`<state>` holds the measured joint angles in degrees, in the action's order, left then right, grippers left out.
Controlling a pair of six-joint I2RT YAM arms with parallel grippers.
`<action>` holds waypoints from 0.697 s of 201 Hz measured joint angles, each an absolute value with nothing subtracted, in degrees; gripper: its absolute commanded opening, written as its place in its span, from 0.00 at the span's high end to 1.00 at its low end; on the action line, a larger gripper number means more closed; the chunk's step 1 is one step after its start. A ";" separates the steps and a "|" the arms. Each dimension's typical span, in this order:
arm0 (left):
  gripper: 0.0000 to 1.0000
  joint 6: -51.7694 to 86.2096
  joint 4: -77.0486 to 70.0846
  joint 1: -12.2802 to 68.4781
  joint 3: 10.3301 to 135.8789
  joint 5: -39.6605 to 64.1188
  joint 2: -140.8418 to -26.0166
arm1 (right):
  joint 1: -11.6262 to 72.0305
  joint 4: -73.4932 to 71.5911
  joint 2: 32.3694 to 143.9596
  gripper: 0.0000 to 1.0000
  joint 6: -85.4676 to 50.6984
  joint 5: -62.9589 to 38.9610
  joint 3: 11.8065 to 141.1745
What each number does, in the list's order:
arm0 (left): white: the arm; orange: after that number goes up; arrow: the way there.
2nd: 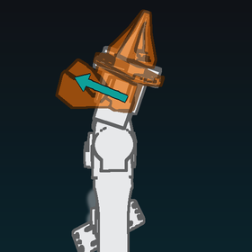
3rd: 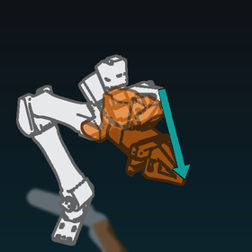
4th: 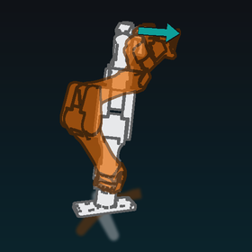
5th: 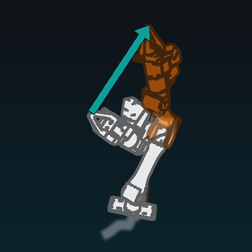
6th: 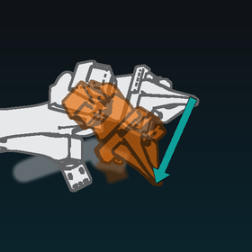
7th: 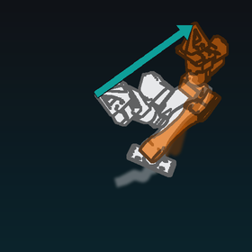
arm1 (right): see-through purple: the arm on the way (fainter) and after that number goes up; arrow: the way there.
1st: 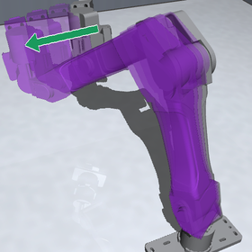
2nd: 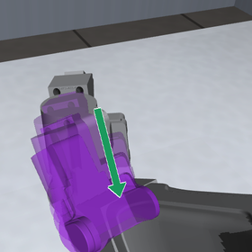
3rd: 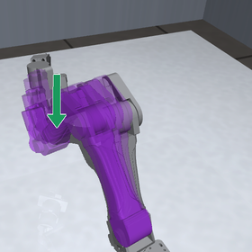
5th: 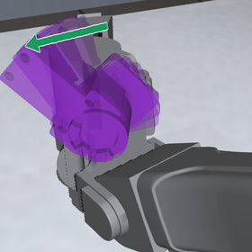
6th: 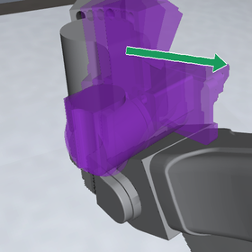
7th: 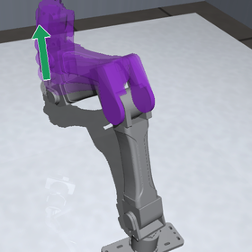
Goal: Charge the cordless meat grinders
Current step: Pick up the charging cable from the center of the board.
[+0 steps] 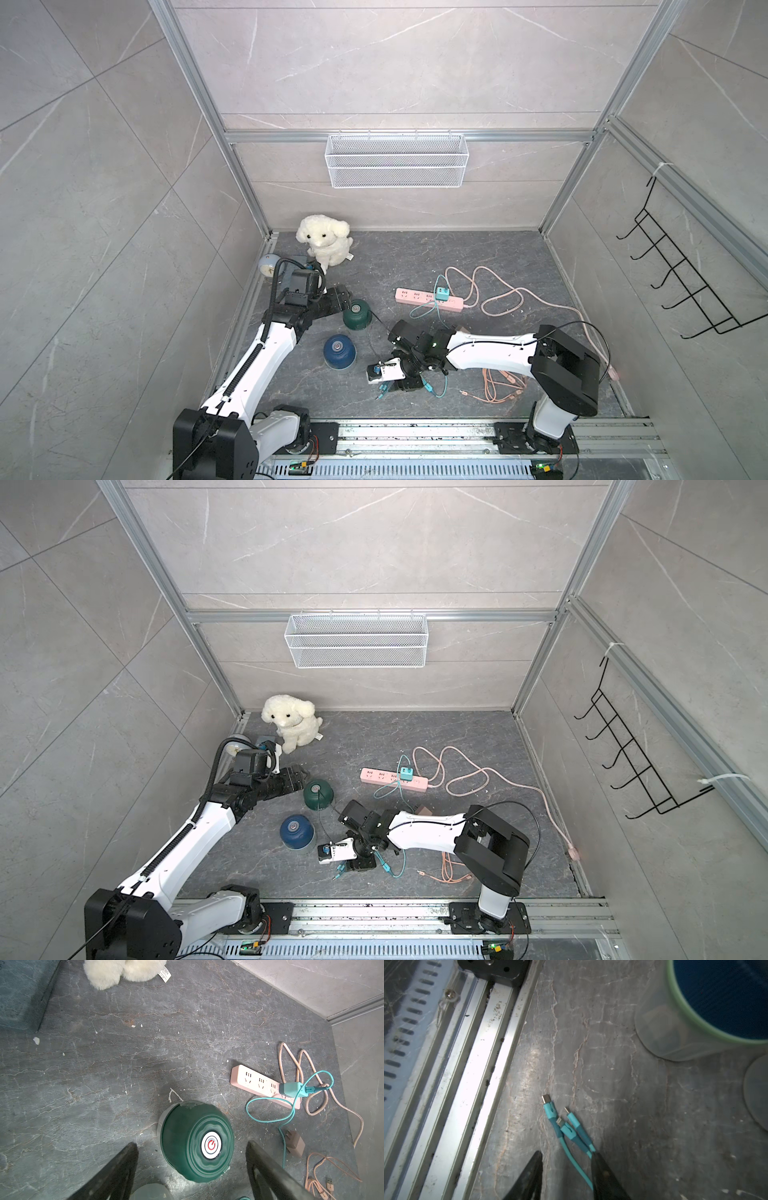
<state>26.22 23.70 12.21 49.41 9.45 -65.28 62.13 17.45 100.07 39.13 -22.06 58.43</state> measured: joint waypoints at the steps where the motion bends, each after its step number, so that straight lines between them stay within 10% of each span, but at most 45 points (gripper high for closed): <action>1: 0.16 26.24 23.68 12.21 49.34 9.47 -65.25 | 62.22 17.39 100.07 0.62 39.00 -22.06 58.37; 140: 0.16 26.59 23.70 12.21 48.18 9.72 -64.20 | 64.86 15.59 103.53 0.68 37.08 -21.26 57.21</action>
